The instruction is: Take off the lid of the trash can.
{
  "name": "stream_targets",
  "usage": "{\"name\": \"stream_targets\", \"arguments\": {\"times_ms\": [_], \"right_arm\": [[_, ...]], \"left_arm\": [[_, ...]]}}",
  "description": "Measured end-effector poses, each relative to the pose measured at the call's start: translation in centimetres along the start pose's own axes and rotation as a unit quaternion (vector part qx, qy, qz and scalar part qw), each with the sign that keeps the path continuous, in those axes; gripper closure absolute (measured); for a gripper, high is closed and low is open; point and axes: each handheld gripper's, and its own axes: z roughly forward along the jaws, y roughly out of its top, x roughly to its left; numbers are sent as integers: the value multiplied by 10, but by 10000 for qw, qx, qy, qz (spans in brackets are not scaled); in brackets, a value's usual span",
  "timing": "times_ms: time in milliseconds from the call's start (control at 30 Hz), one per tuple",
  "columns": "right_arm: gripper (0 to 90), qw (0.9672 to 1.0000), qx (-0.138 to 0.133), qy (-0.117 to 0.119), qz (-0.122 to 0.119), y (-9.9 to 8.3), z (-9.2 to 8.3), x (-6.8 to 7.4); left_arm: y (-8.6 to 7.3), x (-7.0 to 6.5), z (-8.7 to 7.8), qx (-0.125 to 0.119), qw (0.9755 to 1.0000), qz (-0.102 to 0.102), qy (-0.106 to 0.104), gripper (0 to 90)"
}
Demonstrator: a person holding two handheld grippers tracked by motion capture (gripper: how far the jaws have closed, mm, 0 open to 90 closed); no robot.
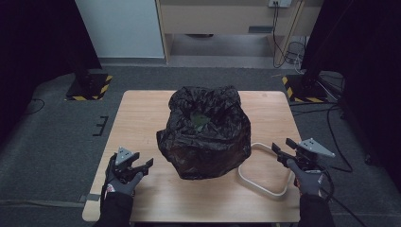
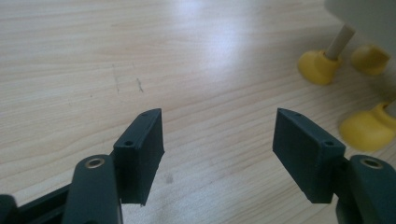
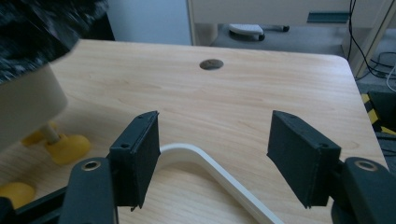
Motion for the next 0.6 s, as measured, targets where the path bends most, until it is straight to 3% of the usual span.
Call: {"name": "stream_targets", "arguments": {"times_ms": [200,600], "right_arm": [[340,9999,-90,78,-40,7,0,9],[347,9995,-288,137,-77,20,-7,11]], "left_arm": [[5,-4,-3,-102,9999,2,-45,320],[11,-3,-13,-275,9996,-1,-40,317]]}}
